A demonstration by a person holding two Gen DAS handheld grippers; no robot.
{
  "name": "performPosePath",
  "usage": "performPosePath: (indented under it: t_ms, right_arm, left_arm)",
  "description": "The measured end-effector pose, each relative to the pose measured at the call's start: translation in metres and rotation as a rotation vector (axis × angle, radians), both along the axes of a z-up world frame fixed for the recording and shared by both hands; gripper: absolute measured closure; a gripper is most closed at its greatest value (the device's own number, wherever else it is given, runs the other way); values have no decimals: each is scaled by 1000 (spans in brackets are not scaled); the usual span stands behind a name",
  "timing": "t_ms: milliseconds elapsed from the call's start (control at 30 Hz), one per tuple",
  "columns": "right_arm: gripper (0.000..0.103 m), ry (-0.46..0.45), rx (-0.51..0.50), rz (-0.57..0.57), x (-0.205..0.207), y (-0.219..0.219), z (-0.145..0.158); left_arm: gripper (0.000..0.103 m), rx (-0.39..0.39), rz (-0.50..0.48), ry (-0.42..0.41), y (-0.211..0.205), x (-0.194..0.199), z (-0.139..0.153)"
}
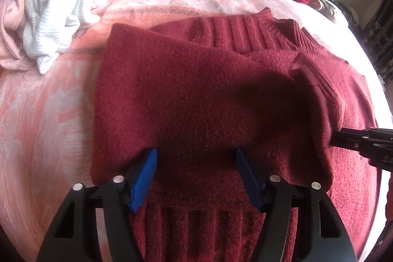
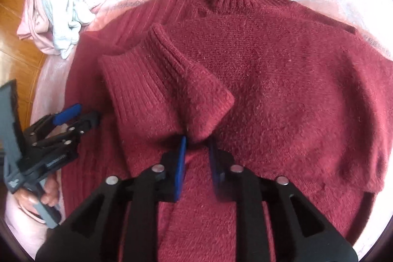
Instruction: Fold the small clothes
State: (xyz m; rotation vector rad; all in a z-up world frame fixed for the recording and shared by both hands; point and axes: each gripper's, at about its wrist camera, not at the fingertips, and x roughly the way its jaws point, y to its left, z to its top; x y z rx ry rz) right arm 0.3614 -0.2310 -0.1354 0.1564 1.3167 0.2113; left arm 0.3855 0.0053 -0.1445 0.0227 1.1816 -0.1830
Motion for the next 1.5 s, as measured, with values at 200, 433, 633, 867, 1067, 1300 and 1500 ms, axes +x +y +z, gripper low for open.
performPosePath:
  t_ms: [200,433,633,867,1067,1300,1500]
  right_arm:
    - [59,-99,-26,74,0,30,40]
    - [61,-44,-71,116,42,88,16]
    - [95,-35,-15,65,44,72,9]
    - [95,-169,4,-8,-17,8,48]
    - [95,-161,27,-102,-72,-54,35]
    - [67,-60,55,-146,-97,-90,-9]
    - [50,-86,212,-205,-80,-114,-4]
  left_arm:
    - [37,-48,47,-9,7,-5,15]
    - [37,-3,41,15,1,-2,2]
    - [34,0,39,14,0,0,-5]
    - [32,9,45,5,-2,-1,-7]
    - [31,23,70,3,-5,-1,-7]
    - [31,42,93,-6,-14,-8,0]
    - [31,-2,92,-23,-24,-8,12]
